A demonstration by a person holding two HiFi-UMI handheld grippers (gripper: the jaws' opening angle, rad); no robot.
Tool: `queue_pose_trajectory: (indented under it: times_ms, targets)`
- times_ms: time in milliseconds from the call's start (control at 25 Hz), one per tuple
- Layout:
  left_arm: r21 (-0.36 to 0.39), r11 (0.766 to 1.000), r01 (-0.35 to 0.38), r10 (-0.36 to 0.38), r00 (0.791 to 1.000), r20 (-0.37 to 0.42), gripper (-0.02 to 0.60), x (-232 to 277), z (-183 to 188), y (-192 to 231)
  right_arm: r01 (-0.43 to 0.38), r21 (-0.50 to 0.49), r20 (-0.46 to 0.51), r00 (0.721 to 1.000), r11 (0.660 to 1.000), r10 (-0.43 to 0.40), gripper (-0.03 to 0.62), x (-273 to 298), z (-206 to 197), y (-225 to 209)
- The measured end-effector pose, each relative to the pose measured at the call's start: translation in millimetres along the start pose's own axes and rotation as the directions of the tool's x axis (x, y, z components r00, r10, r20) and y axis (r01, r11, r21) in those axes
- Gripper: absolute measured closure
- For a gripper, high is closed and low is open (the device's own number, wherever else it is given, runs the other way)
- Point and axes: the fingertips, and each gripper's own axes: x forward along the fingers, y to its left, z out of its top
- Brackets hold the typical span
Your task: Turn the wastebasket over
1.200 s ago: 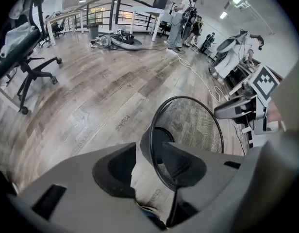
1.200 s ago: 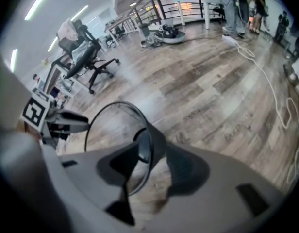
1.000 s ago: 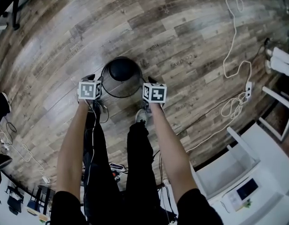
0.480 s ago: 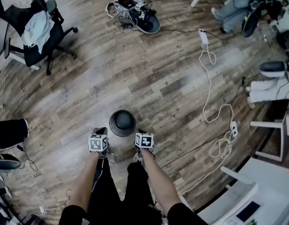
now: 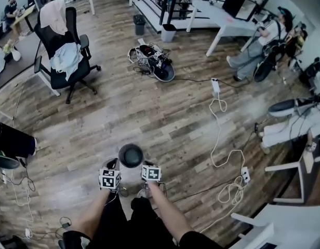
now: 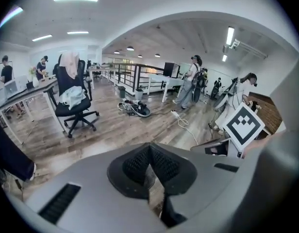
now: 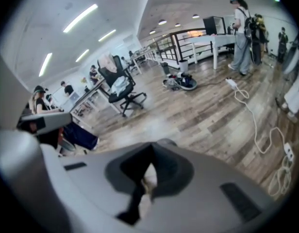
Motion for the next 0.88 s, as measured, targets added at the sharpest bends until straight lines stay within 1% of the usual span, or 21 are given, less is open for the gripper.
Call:
queue_pose_trajectory:
  times_ms: [120, 240, 360, 440, 560, 640, 720, 800, 880]
  targets:
    - [-0.003, 1.0, -0.03, 0.03, 0.996, 0.081, 0.551, -43.1, 23.6, -8.5, -0.011, -0.048, 0.041, 0.999, 0.999, 0.013, 0.563, -34.6, 7.2, 13.6]
    - [0.019, 0.999, -0.03, 0.027, 0.985, 0.168, 0.551, -87.1, 49.1, -19.9, -0.036, -0.083, 0.096, 0.994, 0.996, 0.044, 0.563, -71.3, 17.1, 34.0]
    - [0.039, 0.999, -0.038, 0.026, 0.959, 0.282, 0.551, -132.5, 81.2, -24.2, -0.061, -0.113, 0.206, 0.975, 0.992, 0.083, 0.562, -126.9, 47.0, 66.9]
    - [0.038, 0.998, -0.042, 0.027, 0.941, 0.338, 0.551, -164.2, 101.0, -19.4, -0.062, -0.149, 0.273, 0.957, 0.987, 0.102, 0.562, -159.7, 63.9, 92.7]
    - [0.041, 0.998, -0.044, 0.023, 0.91, 0.414, 0.551, -211.3, 125.7, -16.8, -0.057, -0.219, 0.377, 0.916, 0.974, 0.139, 0.562, -211.3, 81.7, 130.3]
    - [0.047, 0.998, -0.035, 0.009, 0.882, 0.471, 0.551, -240.0, 147.6, -16.4, -0.052, -0.263, 0.45, 0.877, 0.963, 0.17, 0.562, -243.3, 97.8, 155.0]
    - [0.07, 0.997, -0.034, -0.008, 0.854, 0.521, 0.551, -267.3, 164.2, -12.8, -0.052, -0.285, 0.504, 0.841, 0.957, 0.195, 0.562, -271.2, 109.2, 180.3]
    - [0.076, 0.997, -0.028, -0.02, 0.827, 0.562, 0.551, -295.0, 170.5, -15.2, -0.052, -0.292, 0.542, 0.814, 0.955, 0.21, 0.562, -299.6, 107.8, 199.2]
    - [0.07, 0.998, -0.006, -0.038, 0.799, 0.6, 0.551, -321.4, 176.6, -24.4, -0.065, -0.3, 0.574, 0.784, 0.952, 0.235, 0.562, -326.9, 105.6, 214.4]
